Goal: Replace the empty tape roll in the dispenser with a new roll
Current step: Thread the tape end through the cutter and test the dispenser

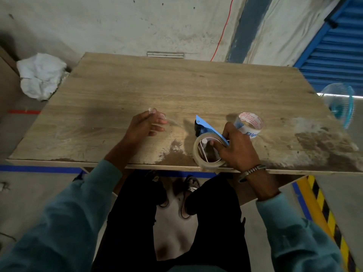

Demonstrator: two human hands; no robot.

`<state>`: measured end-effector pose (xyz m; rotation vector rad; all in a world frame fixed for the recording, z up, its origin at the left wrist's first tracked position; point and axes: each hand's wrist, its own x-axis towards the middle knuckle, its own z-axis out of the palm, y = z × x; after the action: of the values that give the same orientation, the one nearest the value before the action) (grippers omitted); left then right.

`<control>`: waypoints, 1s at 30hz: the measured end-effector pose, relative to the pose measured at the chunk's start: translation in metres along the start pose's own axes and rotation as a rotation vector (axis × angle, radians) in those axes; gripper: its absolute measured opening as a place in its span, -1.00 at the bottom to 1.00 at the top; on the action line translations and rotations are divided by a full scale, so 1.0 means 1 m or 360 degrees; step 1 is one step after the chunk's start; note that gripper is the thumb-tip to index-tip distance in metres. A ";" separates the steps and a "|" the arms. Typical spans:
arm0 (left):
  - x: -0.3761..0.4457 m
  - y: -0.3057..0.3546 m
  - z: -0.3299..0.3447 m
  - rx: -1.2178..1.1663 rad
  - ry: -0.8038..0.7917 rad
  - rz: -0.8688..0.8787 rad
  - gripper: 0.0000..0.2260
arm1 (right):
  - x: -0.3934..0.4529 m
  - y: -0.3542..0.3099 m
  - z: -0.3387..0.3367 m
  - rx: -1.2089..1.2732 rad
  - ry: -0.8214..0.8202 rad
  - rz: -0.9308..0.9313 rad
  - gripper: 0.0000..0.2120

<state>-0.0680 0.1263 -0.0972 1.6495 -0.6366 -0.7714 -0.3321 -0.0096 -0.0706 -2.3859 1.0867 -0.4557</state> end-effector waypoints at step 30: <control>-0.036 -0.023 0.059 0.1903 0.0320 0.0968 -0.88 | -0.152 -0.068 0.046 0.2533 -0.0899 0.1948 -0.56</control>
<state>-0.1362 0.1220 -0.1219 2.3166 -1.5249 0.3398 -0.3645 0.1596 -0.0873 -0.2502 0.9951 -0.0439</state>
